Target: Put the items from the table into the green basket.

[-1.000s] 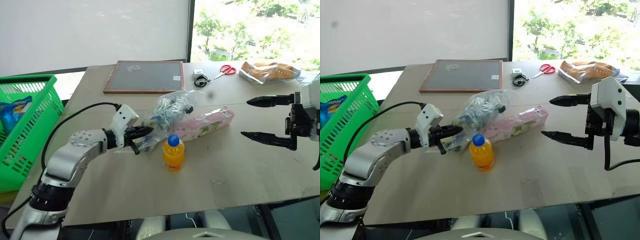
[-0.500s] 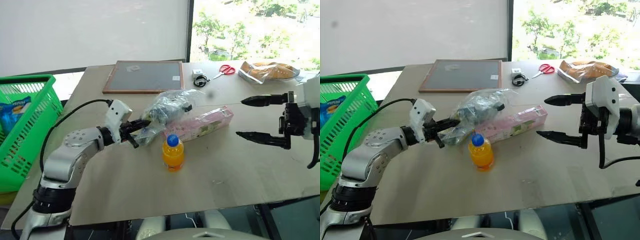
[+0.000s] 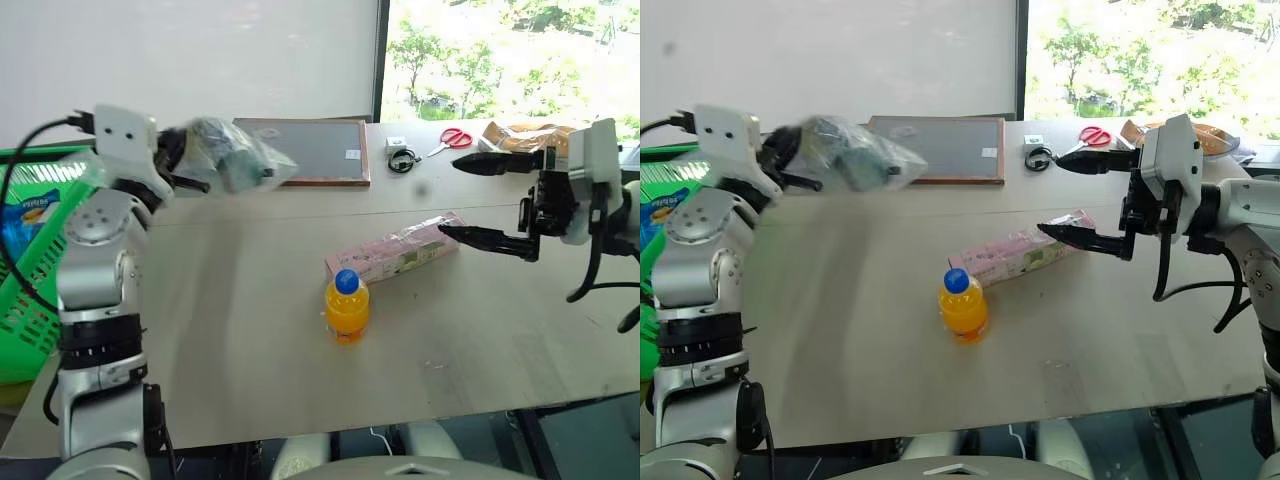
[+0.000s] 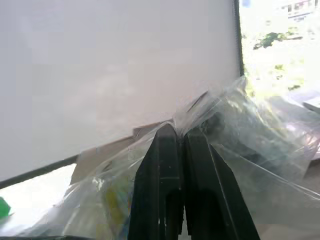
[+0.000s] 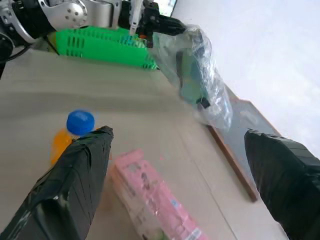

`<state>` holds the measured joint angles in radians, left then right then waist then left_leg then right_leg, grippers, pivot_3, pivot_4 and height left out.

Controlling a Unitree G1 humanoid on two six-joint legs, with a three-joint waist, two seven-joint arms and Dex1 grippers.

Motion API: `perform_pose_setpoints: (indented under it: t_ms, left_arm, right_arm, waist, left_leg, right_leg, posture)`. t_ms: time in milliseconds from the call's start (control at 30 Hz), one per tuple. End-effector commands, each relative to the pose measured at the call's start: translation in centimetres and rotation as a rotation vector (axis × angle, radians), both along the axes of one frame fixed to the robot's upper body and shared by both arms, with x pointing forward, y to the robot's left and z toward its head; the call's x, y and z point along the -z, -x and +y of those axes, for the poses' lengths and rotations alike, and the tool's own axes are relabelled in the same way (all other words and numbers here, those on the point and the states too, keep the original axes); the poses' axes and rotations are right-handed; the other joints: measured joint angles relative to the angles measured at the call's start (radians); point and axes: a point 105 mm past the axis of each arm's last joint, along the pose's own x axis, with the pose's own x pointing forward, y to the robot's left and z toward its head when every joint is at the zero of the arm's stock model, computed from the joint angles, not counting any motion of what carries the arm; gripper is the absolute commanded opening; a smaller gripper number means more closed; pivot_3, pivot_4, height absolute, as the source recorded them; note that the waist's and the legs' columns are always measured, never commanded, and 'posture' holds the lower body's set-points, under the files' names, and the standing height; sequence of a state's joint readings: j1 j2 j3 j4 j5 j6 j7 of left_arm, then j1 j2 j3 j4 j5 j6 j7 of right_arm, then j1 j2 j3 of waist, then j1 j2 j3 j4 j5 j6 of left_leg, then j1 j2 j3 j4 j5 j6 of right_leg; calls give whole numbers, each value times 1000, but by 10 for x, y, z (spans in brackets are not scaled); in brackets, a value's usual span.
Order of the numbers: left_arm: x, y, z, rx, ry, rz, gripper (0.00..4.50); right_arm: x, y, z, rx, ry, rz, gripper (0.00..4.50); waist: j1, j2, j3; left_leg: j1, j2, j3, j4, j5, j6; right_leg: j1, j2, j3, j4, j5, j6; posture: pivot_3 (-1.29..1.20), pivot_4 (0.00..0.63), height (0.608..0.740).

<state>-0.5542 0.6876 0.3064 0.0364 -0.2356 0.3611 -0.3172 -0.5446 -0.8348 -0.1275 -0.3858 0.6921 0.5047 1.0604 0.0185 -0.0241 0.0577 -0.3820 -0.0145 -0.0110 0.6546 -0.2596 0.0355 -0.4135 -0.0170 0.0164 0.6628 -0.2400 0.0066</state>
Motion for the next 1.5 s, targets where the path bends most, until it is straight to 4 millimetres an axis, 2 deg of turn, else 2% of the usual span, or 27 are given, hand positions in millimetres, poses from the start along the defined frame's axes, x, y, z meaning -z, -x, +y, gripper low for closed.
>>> perform_pose_setpoints:
  t_ms: [33,167,300,333,367,433,500,533,633,733,767,867,1000,1100,1200,1300,1400,1433,1500]
  left_arm:
    - [-36,5,8,-50,-127,-139,62]
    - [-37,1,21,-106,-199,-143,62]
    - [-15,2,29,-127,-292,-106,62]
    - [-1,1,28,-107,-295,-62,62]
    - [25,-1,28,-74,-274,46,62]
    - [91,2,27,1,-222,319,62]
    - [131,16,23,48,-116,473,62]
    - [139,23,19,83,-65,496,62]
    - [142,33,14,107,134,533,1403]
    - [142,65,-14,328,265,644,2843]
    - [137,78,-24,409,252,658,3034]
    - [119,109,-45,575,211,695,3034]
    - [83,146,-86,855,227,707,3034]
    - [88,158,-107,932,117,763,3034]
    - [101,156,-121,947,25,767,3034]
    - [108,146,-132,969,3,732,3034]
    - [117,143,-141,1033,-10,736,3785]
    - [123,141,-143,1043,-31,743,4310]
    - [132,138,-148,1068,-42,755,4438]
  right_arm:
    - [-13,-4,10,-14,-36,-69,4500]
    - [-16,-7,19,-27,-55,-74,4500]
    - [-12,-6,22,-33,-51,-65,4500]
    - [-9,-5,22,-34,-43,-59,4500]
    - [-7,-5,22,-33,-37,-55,4500]
    - [-3,-5,21,-27,-34,-40,4500]
    - [-1,-6,21,-22,-29,-38,4500]
    - [0,-6,20,-20,-26,-37,4500]
    - [1,-5,19,-15,-18,-33,4500]
    - [5,-5,14,7,1,-21,4500]
    - [6,-5,11,17,8,-15,4500]
    - [11,-3,1,51,23,12,4500]
    - [25,4,-24,118,75,84,4500]
    - [41,20,-42,126,138,162,4500]
    - [53,36,-56,131,186,231,4500]
    - [57,47,-60,126,219,245,4500]
    - [58,52,-61,129,241,241,4500]
    - [60,53,-62,136,249,242,4500]
    - [61,56,-63,143,256,245,4500]
  waist:
    - [1,0,0]
    - [7,0,0]
    - [20,0,0]
    - [20,0,0]
    - [21,0,-1]
    - [20,2,-5]
    - [18,9,-11]
    - [18,11,-12]
    - [24,9,-12]
    - [29,7,-15]
    - [24,6,-16]
    - [16,4,-18]
    - [26,4,-18]
    - [29,8,-20]
    - [24,12,-21]
    - [18,13,-20]
    - [1,13,-20]
    - [-4,13,-20]
    - [-13,12,-20]
  left_leg:
    - [0,0,0,0,1,-2]
    - [-1,-1,0,0,0,-1]
    - [-2,-1,0,0,-1,2]
    - [-1,-1,0,-1,-1,2]
    - [-1,-1,0,-1,-1,2]
    - [-1,-1,0,-1,-1,2]
    - [-1,-1,0,-1,-2,2]
    - [0,-1,1,-1,-2,3]
    - [0,2,1,-1,-1,2]
    - [-1,5,2,0,1,-1]
    - [-1,5,2,0,1,-1]
    - [-2,5,5,-1,0,0]
    - [-3,5,4,-1,0,0]
    - [-2,5,5,-1,0,0]
    - [1,5,7,-1,0,0]
    - [4,6,8,-1,0,0]
    - [7,7,10,0,0,0]
    - [8,7,10,0,0,0]
    - [10,7,11,0,0,1]
  right_leg:
    - [0,0,0,0,0,0]
    - [-1,-2,0,-1,0,0]
    - [-1,-3,-1,-1,0,0]
    - [-1,-3,0,-1,0,0]
    - [-1,-3,0,-1,0,0]
    - [-1,-3,0,-1,0,0]
    - [-1,-4,0,-1,0,0]
    - [-1,-4,1,0,0,0]
    - [-1,-4,-2,1,1,-2]
    - [1,-6,-10,1,2,-3]
    - [1,-6,-10,1,2,-3]
    - [0,-8,-9,-1,2,-3]
    - [0,-8,-10,-2,1,-4]
    - [1,-8,-11,-2,-1,-7]
    - [4,-8,-10,-2,-1,-7]
    - [6,-3,-6,-2,-2,-7]
    - [9,2,-3,-2,-4,-3]
    - [9,2,-3,-2,-4,-3]
    - [10,3,-1,-2,-5,-1]
  posture:
    - [47,0,740]
    - [46,0,740]
    - [41,0,740]
    - [41,0,740]
    - [41,0,740]
    - [42,0,740]
    - [34,1,740]
    - [34,1,740]
    - [29,1,740]
    - [25,0,740]
    - [25,0,740]
    - [41,0,740]
    - [49,0,740]
    - [43,5,740]
    - [12,8,740]
    - [-16,12,740]
    - [-44,16,740]
    - [-44,16,740]
    - [-62,17,740]
